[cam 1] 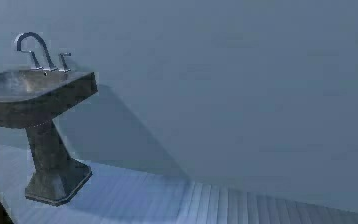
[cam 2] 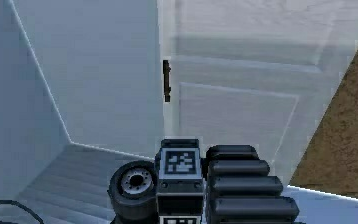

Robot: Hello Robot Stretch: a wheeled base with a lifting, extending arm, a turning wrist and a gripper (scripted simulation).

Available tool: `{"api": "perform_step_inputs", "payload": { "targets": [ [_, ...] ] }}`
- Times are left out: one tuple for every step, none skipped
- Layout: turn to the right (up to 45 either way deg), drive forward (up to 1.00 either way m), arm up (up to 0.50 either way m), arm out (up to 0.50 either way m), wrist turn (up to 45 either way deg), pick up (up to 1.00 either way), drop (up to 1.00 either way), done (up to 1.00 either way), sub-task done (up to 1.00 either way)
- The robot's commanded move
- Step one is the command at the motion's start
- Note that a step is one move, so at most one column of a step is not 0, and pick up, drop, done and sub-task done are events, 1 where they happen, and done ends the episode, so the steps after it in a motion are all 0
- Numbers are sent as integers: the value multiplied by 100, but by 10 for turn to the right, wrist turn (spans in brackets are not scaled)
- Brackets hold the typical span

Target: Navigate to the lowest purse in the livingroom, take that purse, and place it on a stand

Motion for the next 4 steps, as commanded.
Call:
{"api": "perform_step_inputs", "payload": {
  "targets": [
    [60, 0, 0, 0, 0, 0, 0, 0, 0],
    [0, 45, 0, 0, 0, 0, 0, 0, 0],
    [-360, 0, 0, 0, 0, 0, 0, 0, 0],
    [0, 15, 0, 0, 0, 0, 0, 0, 0]
  ]
}}
